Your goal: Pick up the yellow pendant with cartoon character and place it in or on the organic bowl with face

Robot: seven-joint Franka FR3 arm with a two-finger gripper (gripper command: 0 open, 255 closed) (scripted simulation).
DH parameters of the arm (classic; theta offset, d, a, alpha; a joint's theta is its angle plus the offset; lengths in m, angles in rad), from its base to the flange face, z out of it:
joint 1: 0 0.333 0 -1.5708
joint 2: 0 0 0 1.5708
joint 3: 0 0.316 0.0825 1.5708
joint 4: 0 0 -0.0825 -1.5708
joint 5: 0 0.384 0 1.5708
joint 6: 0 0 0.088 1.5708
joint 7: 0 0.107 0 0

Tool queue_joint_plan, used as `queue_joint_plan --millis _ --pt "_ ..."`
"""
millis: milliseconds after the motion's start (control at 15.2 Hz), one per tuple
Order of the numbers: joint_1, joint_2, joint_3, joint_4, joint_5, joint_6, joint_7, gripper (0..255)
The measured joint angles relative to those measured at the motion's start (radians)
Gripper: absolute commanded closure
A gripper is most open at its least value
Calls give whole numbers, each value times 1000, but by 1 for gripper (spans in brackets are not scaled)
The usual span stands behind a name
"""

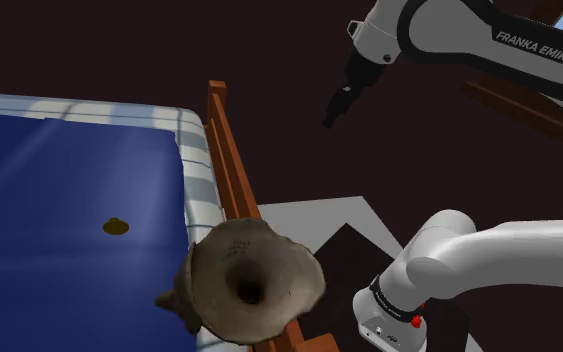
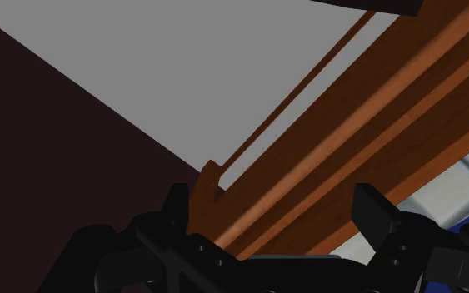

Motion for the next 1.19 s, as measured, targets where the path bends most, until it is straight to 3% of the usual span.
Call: queue_joint_plan --millis 330,1188 --pt "13 9 74 -27 29 42 92 0" --pt "22 178 407 -1 88 216 498 0"
